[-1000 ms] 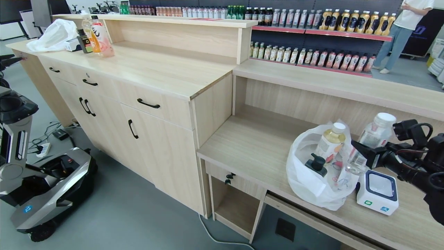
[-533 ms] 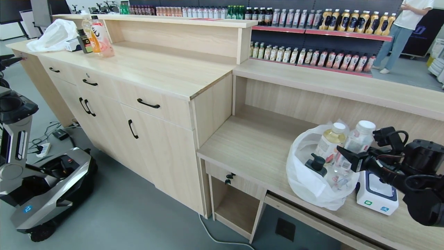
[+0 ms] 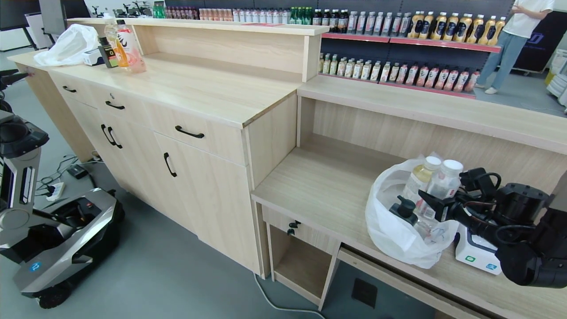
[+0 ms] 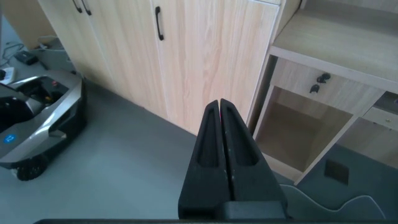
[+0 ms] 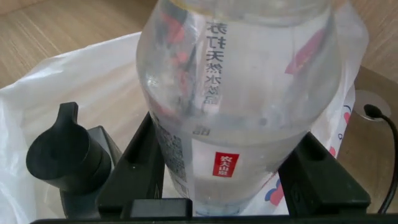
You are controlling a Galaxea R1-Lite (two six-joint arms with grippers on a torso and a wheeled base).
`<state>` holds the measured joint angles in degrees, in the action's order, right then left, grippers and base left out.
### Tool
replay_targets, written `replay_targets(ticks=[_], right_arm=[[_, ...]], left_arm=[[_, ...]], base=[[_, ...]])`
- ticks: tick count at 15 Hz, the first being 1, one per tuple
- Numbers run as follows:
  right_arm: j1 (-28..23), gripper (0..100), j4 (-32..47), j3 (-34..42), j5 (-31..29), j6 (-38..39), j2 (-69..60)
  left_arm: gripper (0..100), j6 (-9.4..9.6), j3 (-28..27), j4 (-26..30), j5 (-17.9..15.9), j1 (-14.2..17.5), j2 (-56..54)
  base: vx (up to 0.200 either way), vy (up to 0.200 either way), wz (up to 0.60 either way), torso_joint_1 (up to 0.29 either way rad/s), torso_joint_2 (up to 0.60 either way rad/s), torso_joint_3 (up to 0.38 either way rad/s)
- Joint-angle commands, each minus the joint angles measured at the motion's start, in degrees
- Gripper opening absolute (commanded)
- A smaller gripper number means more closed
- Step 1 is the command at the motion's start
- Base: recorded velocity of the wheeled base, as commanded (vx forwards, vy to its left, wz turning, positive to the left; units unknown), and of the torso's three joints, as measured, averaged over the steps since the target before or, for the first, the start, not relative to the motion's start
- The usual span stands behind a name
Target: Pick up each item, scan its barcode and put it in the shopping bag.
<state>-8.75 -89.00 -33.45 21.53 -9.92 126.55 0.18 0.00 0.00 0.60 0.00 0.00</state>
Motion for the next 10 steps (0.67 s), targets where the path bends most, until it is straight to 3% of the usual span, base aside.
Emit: replay_targets(ticks=[1, 10], right_arm=[[0.40, 0, -0.47, -0.65, 0.00, -0.10, 1.95], [-0.04, 0, -1.00, -0.91, 0.44, -1.94, 5.81]], left_arm=[[0, -0.01, 0.00, 0.00, 0.02, 0.00, 0.00], [0, -0.01, 0.00, 0.00, 0.02, 0.00, 0.00]], base=[[0.000, 0.000, 0.00, 0.000, 0.00, 0.000], [0.000, 0.000, 0.00, 0.000, 0.00, 0.000]])
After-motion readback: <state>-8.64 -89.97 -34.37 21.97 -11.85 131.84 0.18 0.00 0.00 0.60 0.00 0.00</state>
